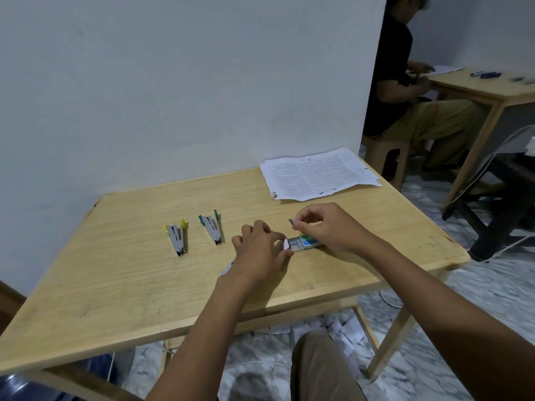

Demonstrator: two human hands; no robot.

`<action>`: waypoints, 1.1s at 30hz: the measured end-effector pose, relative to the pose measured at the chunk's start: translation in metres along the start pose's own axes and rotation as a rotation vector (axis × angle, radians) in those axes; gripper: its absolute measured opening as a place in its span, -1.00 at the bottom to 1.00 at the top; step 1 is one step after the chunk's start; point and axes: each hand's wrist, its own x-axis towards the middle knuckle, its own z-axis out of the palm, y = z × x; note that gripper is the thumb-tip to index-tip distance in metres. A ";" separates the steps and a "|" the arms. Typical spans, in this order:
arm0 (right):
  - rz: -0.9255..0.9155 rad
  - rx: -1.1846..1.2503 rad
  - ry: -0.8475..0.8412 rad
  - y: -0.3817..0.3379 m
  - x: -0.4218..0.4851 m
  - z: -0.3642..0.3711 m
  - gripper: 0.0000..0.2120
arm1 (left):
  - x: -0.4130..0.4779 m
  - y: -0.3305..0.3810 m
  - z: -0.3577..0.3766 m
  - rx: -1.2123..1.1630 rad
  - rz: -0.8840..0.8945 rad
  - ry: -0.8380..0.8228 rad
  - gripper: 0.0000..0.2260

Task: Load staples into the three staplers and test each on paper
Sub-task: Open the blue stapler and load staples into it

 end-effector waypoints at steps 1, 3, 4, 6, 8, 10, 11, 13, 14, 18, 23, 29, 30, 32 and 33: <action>0.022 0.086 0.023 0.000 -0.002 0.001 -0.94 | -0.002 -0.001 -0.001 -0.005 -0.005 0.001 -0.59; 0.062 0.269 0.052 -0.003 -0.006 0.004 -0.91 | -0.008 -0.003 -0.004 -0.028 -0.048 0.049 -0.52; 0.073 0.339 0.060 -0.004 -0.007 0.004 -0.86 | -0.011 -0.005 -0.007 -0.037 -0.090 0.102 -0.51; 0.089 0.420 0.055 -0.007 -0.010 0.007 -0.74 | -0.019 -0.010 -0.013 -0.028 -0.198 0.204 -0.54; 0.100 0.486 0.053 -0.010 -0.013 0.010 -0.68 | -0.025 -0.015 -0.019 0.048 -0.296 0.198 -0.56; 0.116 0.562 0.062 -0.012 -0.016 0.016 -0.75 | -0.030 -0.021 -0.022 0.153 -0.364 0.109 -0.58; 0.122 0.598 0.066 -0.013 -0.017 0.019 -0.79 | -0.031 -0.023 -0.023 0.185 -0.384 0.070 -0.61; 0.132 0.666 0.074 -0.017 -0.020 0.025 -0.84 | -0.033 -0.027 -0.024 0.189 -0.398 0.053 -0.67; 0.137 0.692 0.083 -0.019 -0.021 0.028 -0.85 | -0.033 -0.028 -0.026 0.174 -0.401 0.065 -0.72; 0.157 0.736 0.111 -0.025 -0.026 0.038 -0.82 | -0.030 -0.029 -0.030 0.111 -0.403 0.096 -0.80; 0.134 0.657 0.160 -0.029 -0.029 0.049 -0.94 | -0.034 -0.042 -0.026 -0.127 -0.339 0.146 -0.79; 0.110 0.631 0.179 -0.043 -0.028 0.067 -0.97 | -0.051 -0.045 -0.035 -0.768 -0.286 0.198 -0.81; 0.090 0.614 0.185 -0.046 -0.027 0.070 -0.97 | -0.054 -0.045 -0.036 -0.855 -0.290 0.169 -0.80; 0.038 0.572 0.184 -0.052 -0.026 0.076 -0.96 | -0.059 -0.043 -0.036 -1.050 -0.293 0.092 -0.80; 0.012 0.545 0.181 -0.054 -0.026 0.079 -0.95 | -0.061 -0.044 -0.036 -1.148 -0.302 0.053 -0.79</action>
